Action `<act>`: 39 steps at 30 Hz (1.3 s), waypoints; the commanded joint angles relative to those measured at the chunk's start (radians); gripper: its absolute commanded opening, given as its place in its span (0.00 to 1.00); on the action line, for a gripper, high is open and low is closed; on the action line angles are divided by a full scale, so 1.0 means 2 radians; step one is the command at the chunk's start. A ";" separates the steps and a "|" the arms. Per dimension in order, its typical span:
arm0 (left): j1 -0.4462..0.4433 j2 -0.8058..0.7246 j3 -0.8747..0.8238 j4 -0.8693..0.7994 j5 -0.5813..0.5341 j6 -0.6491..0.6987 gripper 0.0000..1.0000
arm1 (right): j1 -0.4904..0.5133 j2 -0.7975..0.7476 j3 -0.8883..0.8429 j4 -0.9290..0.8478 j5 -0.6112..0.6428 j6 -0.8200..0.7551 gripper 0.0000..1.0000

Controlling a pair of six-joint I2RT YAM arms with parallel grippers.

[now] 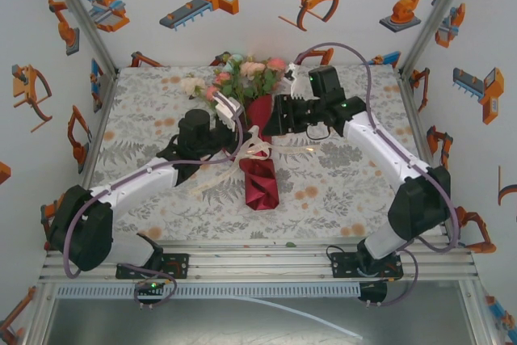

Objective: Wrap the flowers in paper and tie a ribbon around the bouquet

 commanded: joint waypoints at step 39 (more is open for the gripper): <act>0.080 -0.027 0.026 -0.218 -0.073 -0.106 0.56 | 0.021 0.008 -0.042 0.094 0.063 0.011 0.00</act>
